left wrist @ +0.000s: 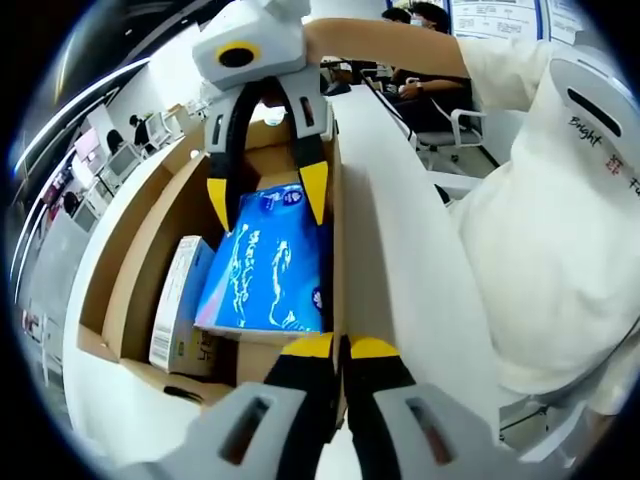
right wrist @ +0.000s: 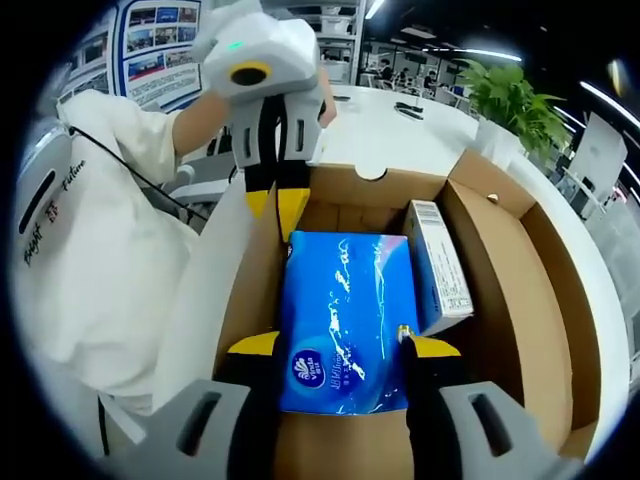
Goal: Operate the shoe box by opening the lid, removing the specified soft item, and placing it in the target area until the item is outside and the box remains undamaged.
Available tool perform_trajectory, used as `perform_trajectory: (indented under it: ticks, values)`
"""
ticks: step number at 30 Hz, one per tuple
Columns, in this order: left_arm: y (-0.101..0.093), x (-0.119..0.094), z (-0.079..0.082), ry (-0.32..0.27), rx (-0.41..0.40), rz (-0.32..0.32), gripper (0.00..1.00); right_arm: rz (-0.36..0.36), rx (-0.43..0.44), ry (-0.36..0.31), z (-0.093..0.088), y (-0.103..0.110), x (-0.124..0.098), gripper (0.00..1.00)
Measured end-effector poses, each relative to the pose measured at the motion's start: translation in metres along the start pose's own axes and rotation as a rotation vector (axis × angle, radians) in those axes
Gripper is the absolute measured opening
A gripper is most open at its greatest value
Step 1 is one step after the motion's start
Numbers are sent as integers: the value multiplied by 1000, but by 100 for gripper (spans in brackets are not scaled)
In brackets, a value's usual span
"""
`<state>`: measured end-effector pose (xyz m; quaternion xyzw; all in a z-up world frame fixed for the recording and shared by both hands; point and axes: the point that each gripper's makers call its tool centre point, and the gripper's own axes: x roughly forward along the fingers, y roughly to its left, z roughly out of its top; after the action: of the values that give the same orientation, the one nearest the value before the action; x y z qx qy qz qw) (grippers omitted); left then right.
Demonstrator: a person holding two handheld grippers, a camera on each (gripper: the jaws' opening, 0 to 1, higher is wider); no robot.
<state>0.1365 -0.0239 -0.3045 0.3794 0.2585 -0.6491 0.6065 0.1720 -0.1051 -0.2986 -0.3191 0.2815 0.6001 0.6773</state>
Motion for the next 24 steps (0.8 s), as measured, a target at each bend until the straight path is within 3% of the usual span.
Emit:
perform_trajectory:
  ticks: [13,24]
  values:
    - [0,0,0,-7,2,2,2,15,-11,-14,-17,-1,-14,48]
    - [0,-1,1,-18,0,2,1,-2,-5,45,-31,-6,-25,48]
